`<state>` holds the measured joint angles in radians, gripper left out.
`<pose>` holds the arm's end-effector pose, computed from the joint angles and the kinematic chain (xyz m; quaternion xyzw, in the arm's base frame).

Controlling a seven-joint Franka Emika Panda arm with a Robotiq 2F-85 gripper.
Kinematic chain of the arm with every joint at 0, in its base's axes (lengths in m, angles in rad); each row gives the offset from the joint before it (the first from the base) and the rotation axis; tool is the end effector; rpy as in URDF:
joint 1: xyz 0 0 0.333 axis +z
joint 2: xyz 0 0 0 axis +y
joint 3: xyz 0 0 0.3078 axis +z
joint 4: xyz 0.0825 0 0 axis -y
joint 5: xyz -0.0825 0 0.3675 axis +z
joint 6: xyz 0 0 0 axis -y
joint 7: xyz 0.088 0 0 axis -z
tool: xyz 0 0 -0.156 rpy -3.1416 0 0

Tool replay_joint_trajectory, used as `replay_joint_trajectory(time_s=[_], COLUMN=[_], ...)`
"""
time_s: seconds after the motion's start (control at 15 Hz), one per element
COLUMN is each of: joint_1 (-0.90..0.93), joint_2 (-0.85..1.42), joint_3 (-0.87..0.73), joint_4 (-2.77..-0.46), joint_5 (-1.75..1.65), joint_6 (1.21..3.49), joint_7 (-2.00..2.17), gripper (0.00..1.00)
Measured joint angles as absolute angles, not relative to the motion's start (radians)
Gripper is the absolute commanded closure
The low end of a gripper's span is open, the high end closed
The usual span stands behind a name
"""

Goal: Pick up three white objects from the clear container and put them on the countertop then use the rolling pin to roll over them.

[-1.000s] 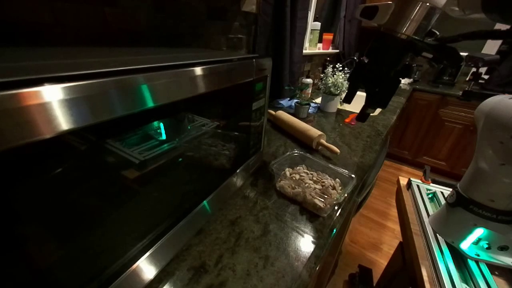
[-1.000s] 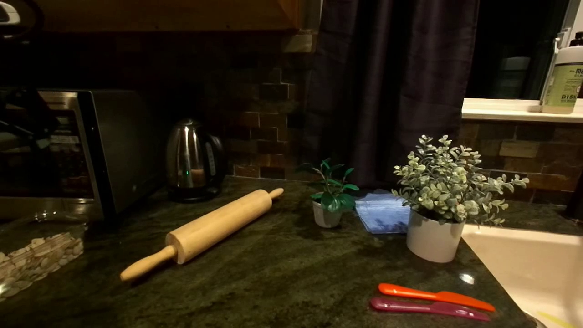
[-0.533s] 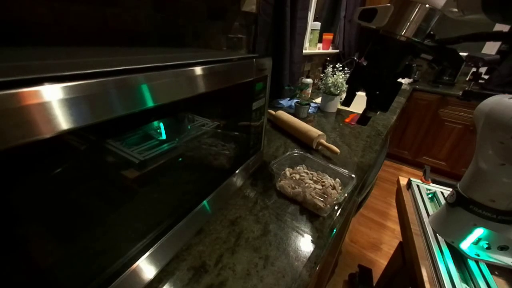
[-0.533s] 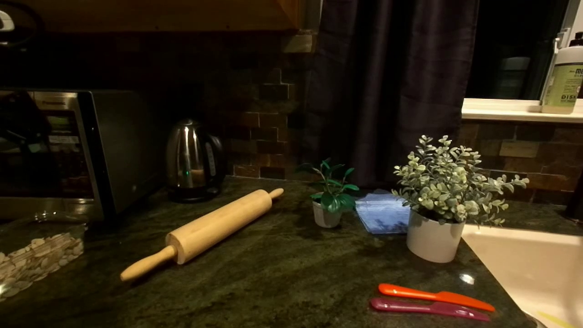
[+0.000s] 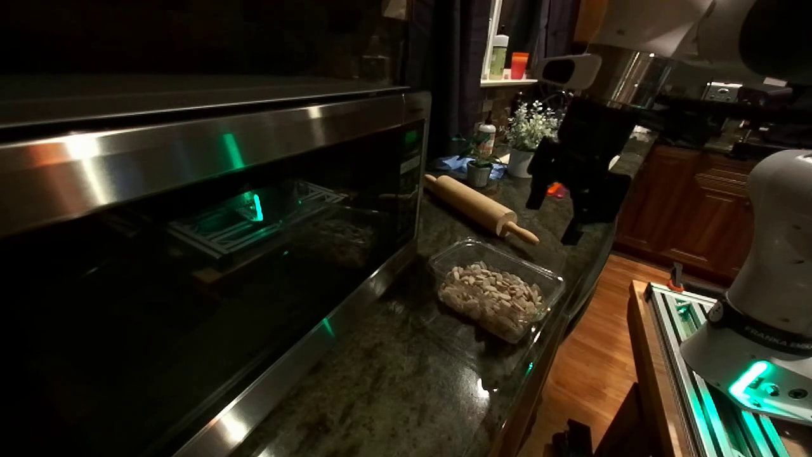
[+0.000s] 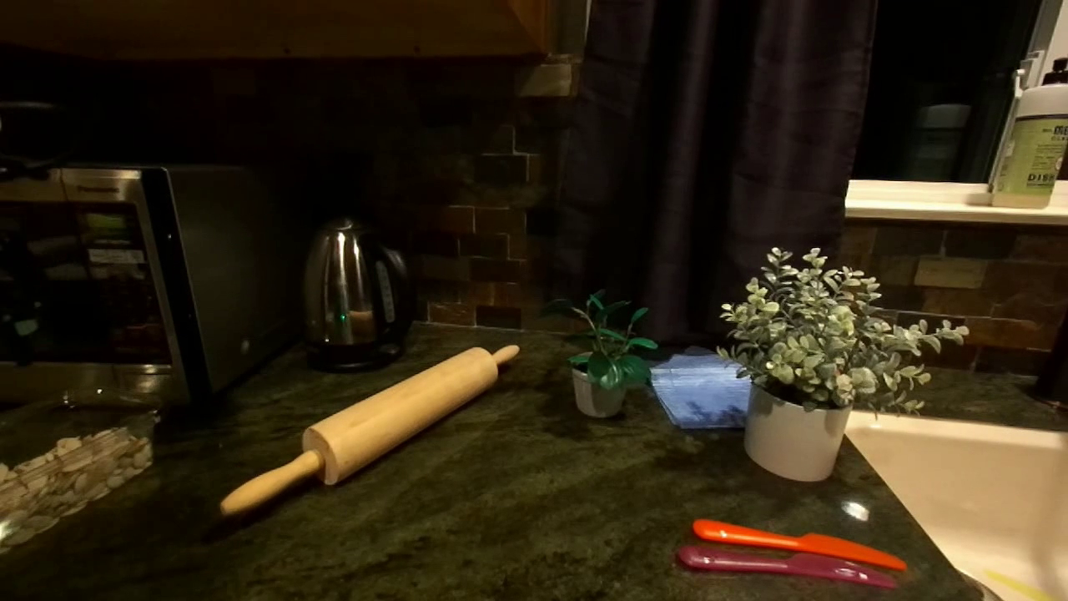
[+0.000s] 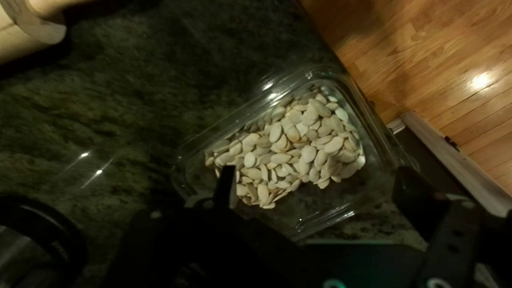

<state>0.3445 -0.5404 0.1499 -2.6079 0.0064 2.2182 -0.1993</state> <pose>0.3408 0.1803 0.3936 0.9405 0.3299 0.0770 0.0254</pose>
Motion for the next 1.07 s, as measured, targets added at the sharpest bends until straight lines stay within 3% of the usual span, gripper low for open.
replay_joint_trajectory(time_s=[0.6,0.67,0.73,0.87,1.07], joint_1=[0.355,0.352,0.349,0.343,0.333], joint_2=[-0.222,-0.196,-0.172,-0.133,-0.098], joint_3=[0.156,0.157,0.160,0.165,0.174], joint_4=[-2.494,-2.480,-2.467,-2.447,-2.431], joint_5=[0.018,0.018,0.018,0.018,0.013], joint_6=[2.324,2.328,2.329,2.329,2.329], joint_7=[-0.285,-0.293,-0.299,-0.307,-0.316], gripper=[0.00,0.04,0.24,0.30,0.55])
